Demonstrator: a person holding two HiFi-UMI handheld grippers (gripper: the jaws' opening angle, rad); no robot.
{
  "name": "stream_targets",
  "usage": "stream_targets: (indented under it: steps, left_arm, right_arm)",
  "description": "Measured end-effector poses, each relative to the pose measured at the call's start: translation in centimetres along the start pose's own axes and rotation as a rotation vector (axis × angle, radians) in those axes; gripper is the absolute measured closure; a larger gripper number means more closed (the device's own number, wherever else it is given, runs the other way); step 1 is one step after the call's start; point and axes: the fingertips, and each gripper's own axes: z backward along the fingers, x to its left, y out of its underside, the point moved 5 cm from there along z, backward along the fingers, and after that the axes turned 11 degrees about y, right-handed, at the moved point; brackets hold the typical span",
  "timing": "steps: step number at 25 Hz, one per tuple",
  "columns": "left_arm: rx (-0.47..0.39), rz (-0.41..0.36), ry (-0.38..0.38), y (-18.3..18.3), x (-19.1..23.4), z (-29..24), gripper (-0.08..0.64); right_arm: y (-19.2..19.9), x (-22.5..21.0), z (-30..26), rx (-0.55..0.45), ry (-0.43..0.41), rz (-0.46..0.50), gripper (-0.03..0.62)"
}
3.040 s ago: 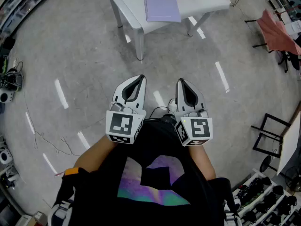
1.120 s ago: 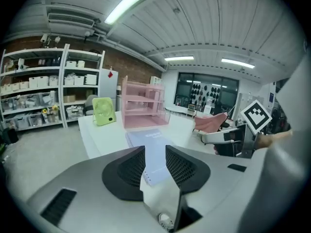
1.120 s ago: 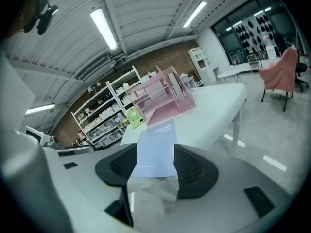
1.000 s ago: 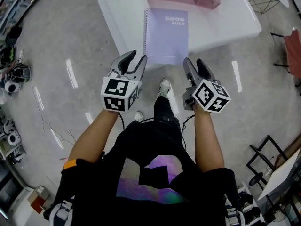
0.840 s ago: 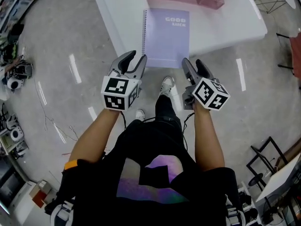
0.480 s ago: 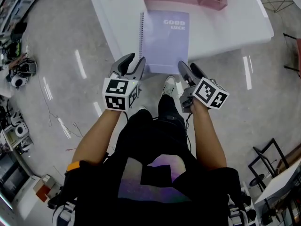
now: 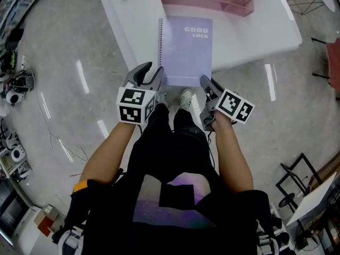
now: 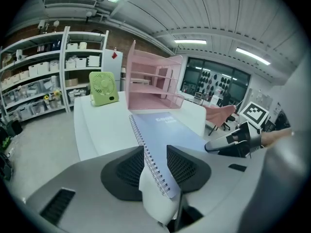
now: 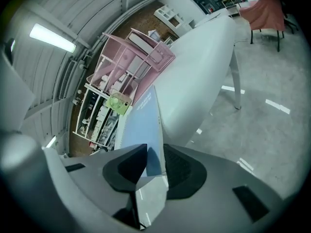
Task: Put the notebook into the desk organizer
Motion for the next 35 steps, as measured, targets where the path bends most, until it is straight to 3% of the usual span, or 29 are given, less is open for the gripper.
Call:
stream_targets:
  steps: [6, 12, 22, 27, 30, 32, 35]
  left_arm:
    - [0.028, 0.058, 0.096, 0.0, 0.9, -0.5, 0.396]
    - [0.055, 0.187, 0.194, 0.3, 1.2, -0.2, 0.375]
    - [0.108, 0.357, 0.258, 2.3, 1.4, 0.0, 0.351]
    - [0.097, 0.478, 0.317, 3.1, 1.3, 0.1, 0.344]
    - [0.072, 0.553, 0.400, 2.4, 0.6, -0.1, 0.342]
    - [0.058, 0.583, 0.445, 1.7, 0.2, -0.2, 0.342]
    - [0.070, 0.597, 0.449, 1.6, 0.2, -0.5, 0.344]
  right_arm:
    - [-1.0, 0.6, 1.0, -0.008, -0.035, -0.071, 0.542]
    - [-1.4, 1.7, 2.1, 0.011, -0.150, -0.233, 0.551]
    - [-2.4, 3.0, 3.1, 0.075, -0.362, -0.511, 0.551]
    - [-3.0, 3.4, 3.5, 0.085, -0.425, -0.548, 0.551]
    - [-3.0, 3.2, 3.5, 0.094, -0.430, -0.552, 0.551]
    - [-2.8, 3.1, 3.3, 0.099, -0.423, -0.547, 0.551]
    - [-2.8, 3.1, 3.2, 0.098, -0.414, -0.527, 0.551]
